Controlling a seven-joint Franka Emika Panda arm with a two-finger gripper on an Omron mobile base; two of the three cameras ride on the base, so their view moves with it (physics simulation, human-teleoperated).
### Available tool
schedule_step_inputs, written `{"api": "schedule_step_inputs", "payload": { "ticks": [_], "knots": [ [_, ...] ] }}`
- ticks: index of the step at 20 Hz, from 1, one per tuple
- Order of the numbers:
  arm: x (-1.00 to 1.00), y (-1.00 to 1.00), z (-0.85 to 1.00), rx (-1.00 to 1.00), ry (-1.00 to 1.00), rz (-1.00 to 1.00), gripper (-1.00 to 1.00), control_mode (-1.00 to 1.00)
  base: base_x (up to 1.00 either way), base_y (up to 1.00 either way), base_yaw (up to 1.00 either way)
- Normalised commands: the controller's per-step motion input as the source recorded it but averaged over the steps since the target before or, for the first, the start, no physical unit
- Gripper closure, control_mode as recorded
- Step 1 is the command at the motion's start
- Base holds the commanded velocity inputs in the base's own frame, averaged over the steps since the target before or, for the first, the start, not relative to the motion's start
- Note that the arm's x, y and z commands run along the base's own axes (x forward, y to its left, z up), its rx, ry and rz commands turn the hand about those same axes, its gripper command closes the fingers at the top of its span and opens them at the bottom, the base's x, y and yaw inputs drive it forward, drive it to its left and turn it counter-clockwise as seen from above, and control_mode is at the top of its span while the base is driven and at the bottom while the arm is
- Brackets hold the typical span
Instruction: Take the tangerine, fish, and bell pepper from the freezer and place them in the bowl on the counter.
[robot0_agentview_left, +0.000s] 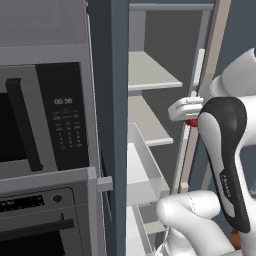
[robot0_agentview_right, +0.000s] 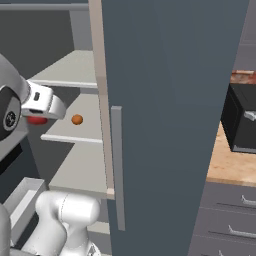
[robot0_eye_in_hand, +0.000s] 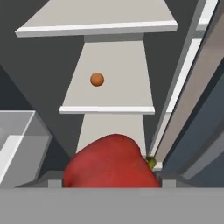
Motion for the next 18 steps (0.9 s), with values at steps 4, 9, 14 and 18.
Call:
{"api": "schedule_step_inputs", "payload": {
  "ticks": [4,9,14,18],
  "knots": [
    [-0.39,-0.13,0.0,0.0,0.06,0.0,1.0,-1.0,0.0,0.0,0.0],
    [-0.27,-0.09,0.0,0.0,0.05,0.0,1.0,-1.0,0.0,0.0,0.0],
    [-0.07,0.0,-0.01,0.0,0.03,0.0,1.0,-1.0,0.0,0.0,0.0],
    [-0.26,0.0,-0.06,0.0,0.03,0.0,1.0,1.0,-0.1,0.0,0.0]
  ]
}}
